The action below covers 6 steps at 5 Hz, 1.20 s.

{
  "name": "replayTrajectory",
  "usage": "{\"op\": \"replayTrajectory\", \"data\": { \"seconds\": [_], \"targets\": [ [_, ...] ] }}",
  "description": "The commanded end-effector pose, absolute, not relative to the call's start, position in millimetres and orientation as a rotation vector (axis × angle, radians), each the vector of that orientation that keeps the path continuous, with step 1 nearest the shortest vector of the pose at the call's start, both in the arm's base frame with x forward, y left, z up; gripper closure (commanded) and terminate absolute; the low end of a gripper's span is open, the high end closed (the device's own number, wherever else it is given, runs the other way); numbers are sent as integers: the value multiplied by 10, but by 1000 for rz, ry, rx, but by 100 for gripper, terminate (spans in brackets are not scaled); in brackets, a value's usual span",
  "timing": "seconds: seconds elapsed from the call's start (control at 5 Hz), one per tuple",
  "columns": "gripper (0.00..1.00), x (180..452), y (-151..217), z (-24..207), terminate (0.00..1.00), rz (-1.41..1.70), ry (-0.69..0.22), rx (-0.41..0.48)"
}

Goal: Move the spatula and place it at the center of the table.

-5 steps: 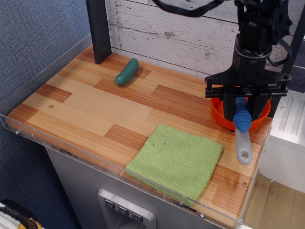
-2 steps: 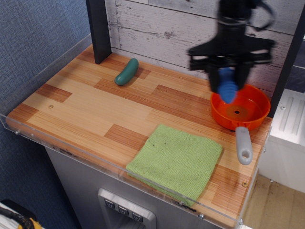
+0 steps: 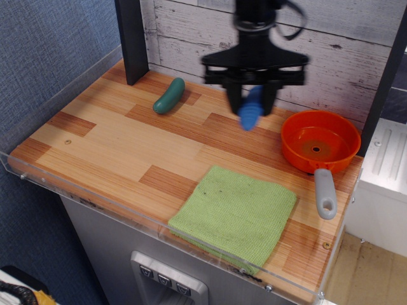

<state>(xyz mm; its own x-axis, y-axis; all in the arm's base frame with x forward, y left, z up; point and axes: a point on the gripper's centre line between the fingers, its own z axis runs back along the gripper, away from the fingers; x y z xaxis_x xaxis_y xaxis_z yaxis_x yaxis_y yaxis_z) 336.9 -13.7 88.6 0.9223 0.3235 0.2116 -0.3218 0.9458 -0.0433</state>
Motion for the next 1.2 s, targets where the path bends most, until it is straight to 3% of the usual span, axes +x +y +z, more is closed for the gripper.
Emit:
{"op": "replayTrajectory", "data": {
  "seconds": [0.0, 0.6, 1.0],
  "targets": [
    [100, 3214, 437, 947, 0, 216, -243, 105],
    [100, 2945, 1016, 538, 0, 156, -243, 173],
    [100, 2905, 1056, 328, 0, 74, -263, 102]
  ]
}}
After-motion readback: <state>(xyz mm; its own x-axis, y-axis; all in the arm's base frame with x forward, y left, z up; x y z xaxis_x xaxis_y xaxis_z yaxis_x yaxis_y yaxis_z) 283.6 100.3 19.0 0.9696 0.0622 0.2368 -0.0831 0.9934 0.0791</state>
